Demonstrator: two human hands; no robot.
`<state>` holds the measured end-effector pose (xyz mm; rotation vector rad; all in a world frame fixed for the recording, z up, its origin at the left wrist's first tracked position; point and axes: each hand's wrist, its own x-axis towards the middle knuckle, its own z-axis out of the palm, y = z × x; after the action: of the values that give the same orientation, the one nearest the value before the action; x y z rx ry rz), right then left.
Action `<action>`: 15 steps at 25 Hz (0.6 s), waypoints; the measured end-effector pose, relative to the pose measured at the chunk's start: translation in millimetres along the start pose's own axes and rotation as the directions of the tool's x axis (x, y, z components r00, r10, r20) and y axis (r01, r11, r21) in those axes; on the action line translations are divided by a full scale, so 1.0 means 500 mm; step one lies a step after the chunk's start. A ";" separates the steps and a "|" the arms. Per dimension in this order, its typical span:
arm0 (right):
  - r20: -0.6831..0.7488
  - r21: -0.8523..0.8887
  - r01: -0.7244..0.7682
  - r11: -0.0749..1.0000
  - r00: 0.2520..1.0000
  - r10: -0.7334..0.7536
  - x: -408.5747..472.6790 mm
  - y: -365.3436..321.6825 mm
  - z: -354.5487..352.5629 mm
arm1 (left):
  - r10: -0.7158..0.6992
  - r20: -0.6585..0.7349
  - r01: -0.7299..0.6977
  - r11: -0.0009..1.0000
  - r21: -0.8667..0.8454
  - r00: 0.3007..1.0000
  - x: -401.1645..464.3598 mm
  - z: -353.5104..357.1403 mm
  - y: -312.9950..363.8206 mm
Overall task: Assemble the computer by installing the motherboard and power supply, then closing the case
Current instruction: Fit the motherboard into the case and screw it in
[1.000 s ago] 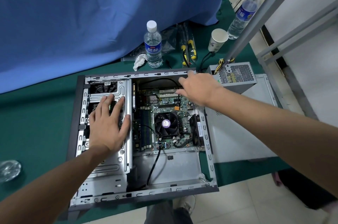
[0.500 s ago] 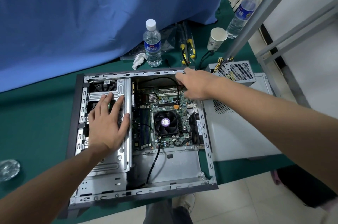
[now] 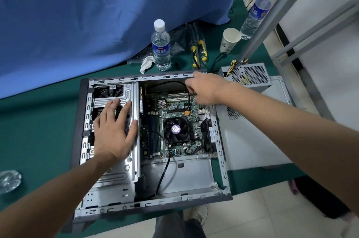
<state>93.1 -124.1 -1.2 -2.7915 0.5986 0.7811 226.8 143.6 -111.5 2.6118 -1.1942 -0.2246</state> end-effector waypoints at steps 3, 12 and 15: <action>-0.195 -0.196 -0.073 0.978 0.980 0.034 -0.002 -0.005 0.010 | -0.004 0.002 0.004 1.000 -0.002 1.000 0.000 0.000 0.001; -0.038 -0.122 -0.030 0.992 0.999 0.025 -0.001 -0.010 0.013 | 0.000 0.005 0.000 1.000 -0.018 1.000 -0.002 -0.007 0.006; -0.229 -0.194 -0.148 0.970 0.968 0.102 -0.003 -0.014 0.035 | -0.004 0.002 0.004 1.000 -0.020 1.000 -0.001 -0.008 0.009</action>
<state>86.8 -112.5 -14.8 -3.0862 0.7789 0.5957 224.2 142.1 -106.6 2.5975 -1.1813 -0.2387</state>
